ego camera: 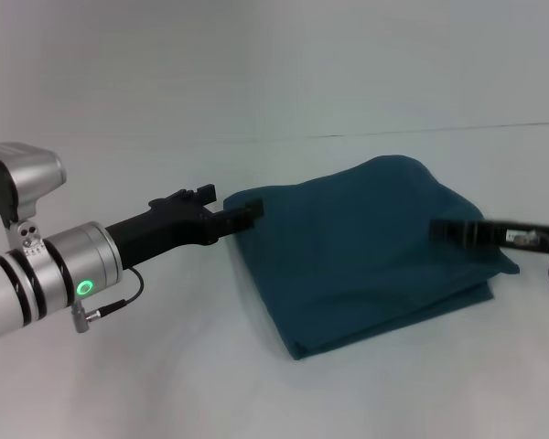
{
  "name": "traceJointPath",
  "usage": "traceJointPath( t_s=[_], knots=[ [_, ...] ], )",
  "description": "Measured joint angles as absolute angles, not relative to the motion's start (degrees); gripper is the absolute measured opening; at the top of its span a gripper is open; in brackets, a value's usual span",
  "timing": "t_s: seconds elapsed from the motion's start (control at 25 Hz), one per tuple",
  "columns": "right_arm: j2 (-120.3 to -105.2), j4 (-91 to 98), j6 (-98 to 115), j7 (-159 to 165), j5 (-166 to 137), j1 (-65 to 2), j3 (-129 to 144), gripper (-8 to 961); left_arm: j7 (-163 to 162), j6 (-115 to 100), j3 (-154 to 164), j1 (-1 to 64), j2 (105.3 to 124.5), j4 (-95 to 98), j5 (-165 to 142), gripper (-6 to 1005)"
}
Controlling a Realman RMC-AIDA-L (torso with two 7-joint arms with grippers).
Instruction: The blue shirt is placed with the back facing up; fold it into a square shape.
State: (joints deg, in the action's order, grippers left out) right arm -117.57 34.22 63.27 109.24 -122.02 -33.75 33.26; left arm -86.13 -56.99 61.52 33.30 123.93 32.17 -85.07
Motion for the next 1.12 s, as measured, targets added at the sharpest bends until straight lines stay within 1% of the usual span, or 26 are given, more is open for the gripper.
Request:
traceJointPath(
  t_s=[0.12, 0.44, 0.64, 0.84, 0.92, 1.12],
  knots=[
    [-117.56, 35.3, 65.8, 107.2, -118.0, -33.1, 33.2, 11, -86.4, -57.0, 61.5, 33.3, 123.93, 32.2, -85.1, 941],
    [-116.81, 36.5, 69.8, 106.9, -113.2, -32.1, 33.1, 26, -89.9, -53.5, 61.5, 34.7, 123.91, 31.4, -85.1, 940],
    [-115.79, 39.9, 76.2, 108.6, -110.1, -31.3, 32.1, 35, -92.4, -50.5, 61.9, 36.1, 123.76, 30.0, -85.6, 940],
    [-114.3, 40.7, 80.7, 109.8, -108.8, -30.6, 31.4, 43, -93.8, -46.0, 62.2, 37.8, 123.75, 27.4, -85.7, 939],
    [-113.98, 40.7, 82.0, 109.8, -108.8, -30.5, 31.2, 47, -94.2, -44.4, 62.2, 38.5, 123.75, 26.2, -85.8, 939],
    [-113.7, 40.8, 82.5, 109.9, -108.8, -30.6, 30.9, 276, -94.4, -40.3, 62.7, 39.5, 123.87, 24.8, -85.8, 938]
  ],
)
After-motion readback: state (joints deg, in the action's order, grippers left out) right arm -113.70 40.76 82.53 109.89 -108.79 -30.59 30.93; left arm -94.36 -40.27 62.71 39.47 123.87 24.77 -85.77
